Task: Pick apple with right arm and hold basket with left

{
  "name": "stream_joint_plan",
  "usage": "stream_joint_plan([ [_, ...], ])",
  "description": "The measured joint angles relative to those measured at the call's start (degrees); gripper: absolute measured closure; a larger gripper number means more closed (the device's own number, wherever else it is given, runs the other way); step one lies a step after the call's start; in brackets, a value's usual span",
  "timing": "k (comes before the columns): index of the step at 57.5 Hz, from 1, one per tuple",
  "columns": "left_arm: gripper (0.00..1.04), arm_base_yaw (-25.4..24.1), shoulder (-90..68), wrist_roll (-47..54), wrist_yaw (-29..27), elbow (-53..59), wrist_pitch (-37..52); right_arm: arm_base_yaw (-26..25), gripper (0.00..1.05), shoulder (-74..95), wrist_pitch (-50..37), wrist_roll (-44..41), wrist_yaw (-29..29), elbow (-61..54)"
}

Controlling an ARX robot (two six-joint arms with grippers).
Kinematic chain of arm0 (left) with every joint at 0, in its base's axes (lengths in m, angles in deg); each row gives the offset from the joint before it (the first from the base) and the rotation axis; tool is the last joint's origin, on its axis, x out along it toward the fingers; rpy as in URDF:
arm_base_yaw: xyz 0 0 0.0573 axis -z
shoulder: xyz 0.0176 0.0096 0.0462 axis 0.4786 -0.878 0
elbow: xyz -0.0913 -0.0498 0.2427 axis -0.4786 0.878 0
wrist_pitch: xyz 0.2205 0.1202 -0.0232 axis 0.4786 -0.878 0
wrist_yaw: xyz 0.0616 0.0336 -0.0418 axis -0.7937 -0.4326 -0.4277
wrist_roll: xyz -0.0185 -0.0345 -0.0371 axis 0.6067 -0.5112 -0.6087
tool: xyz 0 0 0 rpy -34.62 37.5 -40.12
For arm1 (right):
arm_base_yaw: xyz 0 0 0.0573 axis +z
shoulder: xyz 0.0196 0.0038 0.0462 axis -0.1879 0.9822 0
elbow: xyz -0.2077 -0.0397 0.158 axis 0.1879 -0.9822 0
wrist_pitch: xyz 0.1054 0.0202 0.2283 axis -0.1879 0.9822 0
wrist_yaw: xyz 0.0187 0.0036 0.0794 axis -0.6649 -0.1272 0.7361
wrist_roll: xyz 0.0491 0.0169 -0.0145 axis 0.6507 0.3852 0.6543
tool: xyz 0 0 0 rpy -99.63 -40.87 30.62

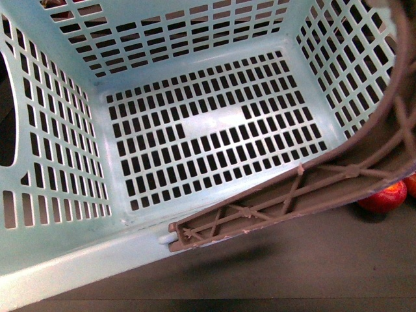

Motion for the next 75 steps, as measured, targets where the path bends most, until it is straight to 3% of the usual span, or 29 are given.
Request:
stream_joint_plan([
  [9, 0.88, -0.02, -0.22, -0.13, -0.33, 0.00, 0.00, -6.78, 0.09, 7.28, -8.57, -1.44, 5.29, 0.02],
  [19, 0.88, -0.02, -0.26, -0.04, -0.17, 0.00, 0.00, -14.60, 0.09, 23.56, -24.76, -7.67, 10.69, -0.11],
  [25, 0.88, -0.02, -0.26, -0.02, -0.15, 0.00, 0.00, -17.57, 0.09, 45.88, -44.41, -15.21, 12.31, 0.42],
  [30, 0.88, -0.02, -0.26, -0.04, -0.11, 0.00, 0.00, -16.72, 0.09, 66.93, -59.28, -21.27, 10.32, 3.96],
  [33, 0.88, -0.02, -0.26, -0.04, -0.15, 0.00, 0.00, -15.50, 0.09, 75.47, -63.04, -22.62, 9.97, 6.45],
  [41, 0.88, -0.02, -0.28, -0.02, -0.17, 0.00, 0.00, -11.15, 0.09, 91.86, -63.91, -24.26, 9.73, 12.76],
  [54, 0.88, -0.02, -0.26, -0.02, -0.15, 0.00, 0.00, -6.62, 0.09, 101.83, -60.89, -24.90, 9.18, 20.15],
  [75, 0.88, -0.02, -0.26, -0.02, -0.17, 0.00, 0.00, -5.46, 0.09, 109.98, -57.90, -24.68, 6.05, 30.23],
])
